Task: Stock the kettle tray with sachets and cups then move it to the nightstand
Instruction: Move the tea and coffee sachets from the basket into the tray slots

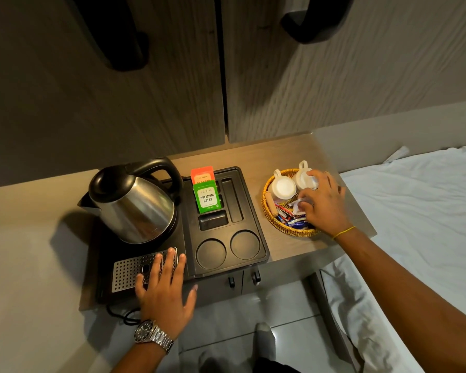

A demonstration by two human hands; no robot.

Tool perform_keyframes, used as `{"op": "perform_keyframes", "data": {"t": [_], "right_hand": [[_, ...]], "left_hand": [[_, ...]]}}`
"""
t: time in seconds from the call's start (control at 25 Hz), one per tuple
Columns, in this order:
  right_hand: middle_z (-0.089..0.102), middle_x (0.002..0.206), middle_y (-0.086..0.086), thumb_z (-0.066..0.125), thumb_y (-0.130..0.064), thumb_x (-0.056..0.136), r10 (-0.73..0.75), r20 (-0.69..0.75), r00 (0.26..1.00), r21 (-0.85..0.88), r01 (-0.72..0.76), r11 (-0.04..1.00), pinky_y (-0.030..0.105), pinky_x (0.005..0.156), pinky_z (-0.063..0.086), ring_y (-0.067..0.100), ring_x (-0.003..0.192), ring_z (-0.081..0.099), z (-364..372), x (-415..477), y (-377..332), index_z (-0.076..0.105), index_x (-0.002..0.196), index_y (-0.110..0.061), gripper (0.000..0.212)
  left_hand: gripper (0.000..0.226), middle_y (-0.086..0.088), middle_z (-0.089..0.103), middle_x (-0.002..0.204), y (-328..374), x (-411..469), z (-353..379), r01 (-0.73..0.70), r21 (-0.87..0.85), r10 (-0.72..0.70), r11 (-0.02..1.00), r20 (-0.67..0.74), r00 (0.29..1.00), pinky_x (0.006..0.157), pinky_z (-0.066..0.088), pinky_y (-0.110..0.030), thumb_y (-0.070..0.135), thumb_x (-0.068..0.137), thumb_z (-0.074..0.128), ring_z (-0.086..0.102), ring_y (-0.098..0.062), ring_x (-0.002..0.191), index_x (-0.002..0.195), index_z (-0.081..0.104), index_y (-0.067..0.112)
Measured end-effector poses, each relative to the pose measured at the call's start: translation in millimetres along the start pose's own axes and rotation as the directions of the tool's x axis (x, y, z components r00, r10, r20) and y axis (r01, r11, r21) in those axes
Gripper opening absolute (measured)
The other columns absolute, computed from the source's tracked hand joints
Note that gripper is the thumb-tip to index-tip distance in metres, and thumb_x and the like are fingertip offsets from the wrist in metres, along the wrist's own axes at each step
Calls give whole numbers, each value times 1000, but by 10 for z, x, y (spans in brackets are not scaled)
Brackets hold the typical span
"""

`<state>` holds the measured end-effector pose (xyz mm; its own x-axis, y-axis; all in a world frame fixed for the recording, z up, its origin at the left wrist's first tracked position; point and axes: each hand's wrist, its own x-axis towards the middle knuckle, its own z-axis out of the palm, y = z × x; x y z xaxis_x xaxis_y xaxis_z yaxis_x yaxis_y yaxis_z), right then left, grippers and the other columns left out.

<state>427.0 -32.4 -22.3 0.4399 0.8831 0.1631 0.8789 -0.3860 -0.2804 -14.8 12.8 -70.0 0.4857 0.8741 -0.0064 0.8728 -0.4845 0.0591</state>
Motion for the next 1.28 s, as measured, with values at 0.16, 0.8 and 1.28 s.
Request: {"op": "perform_keyframes", "data": {"t": [0.16, 0.8, 1.28], "right_hand": [[69, 115, 7, 75, -15, 88, -19, -22, 1000, 17, 20, 1000, 55, 94, 40, 32, 113, 59, -269, -41, -140, 75, 90, -19, 5], [74, 116, 16, 73, -31, 93, -439, 315, 841, 139, 417, 898, 49, 88, 60, 37, 106, 70, 486, 298, -2093, 65, 107, -13, 24], [67, 126, 11, 64, -27, 99, -506, 325, 799, 95, 505, 858, 44, 92, 56, 31, 115, 62, 690, 192, -1957, 62, 119, -15, 24]], "left_hand": [[83, -5, 36, 163, 7, -4, -14, 6, 0, -6, 1000, -2, 1000, 108, 29, -68, 62, 78, 55, 35, -32, 148, 152, 40, 26], [83, -3, 32, 165, 12, -14, -75, 49, -19, -47, 999, 78, 996, 109, 32, -68, 64, 81, 53, 33, -29, 150, 154, 35, 29], [83, -2, 30, 166, 23, 0, -65, 51, -39, -47, 998, 94, 994, 110, 31, -69, 64, 82, 52, 30, -29, 151, 155, 33, 30]]}}
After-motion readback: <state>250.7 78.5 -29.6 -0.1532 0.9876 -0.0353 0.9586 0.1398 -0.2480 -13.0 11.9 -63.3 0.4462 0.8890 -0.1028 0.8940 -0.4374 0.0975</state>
